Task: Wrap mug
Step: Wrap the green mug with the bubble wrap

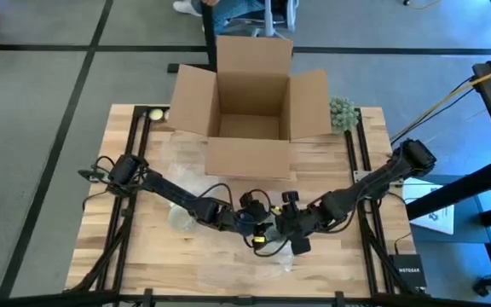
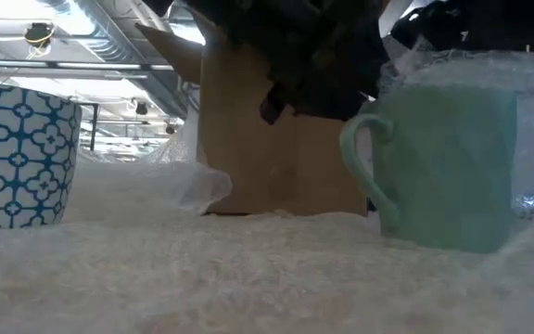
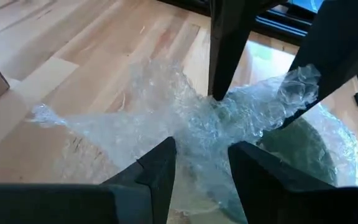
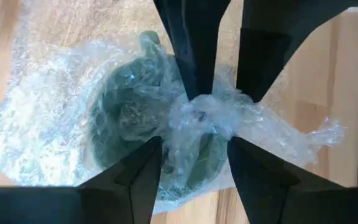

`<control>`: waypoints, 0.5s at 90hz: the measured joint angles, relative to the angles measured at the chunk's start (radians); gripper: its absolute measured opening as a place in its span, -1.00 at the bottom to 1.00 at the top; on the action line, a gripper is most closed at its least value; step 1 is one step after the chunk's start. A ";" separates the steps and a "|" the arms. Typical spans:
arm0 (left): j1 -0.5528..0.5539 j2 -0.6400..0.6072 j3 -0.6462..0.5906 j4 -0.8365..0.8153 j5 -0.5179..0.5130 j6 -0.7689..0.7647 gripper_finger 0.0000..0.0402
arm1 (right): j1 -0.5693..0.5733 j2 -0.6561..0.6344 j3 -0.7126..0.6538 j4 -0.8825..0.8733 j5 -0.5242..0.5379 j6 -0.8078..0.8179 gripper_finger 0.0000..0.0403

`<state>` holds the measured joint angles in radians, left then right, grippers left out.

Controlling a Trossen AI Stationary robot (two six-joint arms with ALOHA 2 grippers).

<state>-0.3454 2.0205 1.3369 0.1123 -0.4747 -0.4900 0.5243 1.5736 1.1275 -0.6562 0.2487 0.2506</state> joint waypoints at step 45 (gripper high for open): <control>0.000 0.000 0.000 -0.001 0.004 0.000 -0.35 | 0.000 0.000 -0.053 0.142 -0.001 -0.022 -0.40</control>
<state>-0.3454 2.0205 1.3365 0.1109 -0.4706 -0.4902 0.5240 1.5738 1.0749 -0.5147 0.2474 0.2291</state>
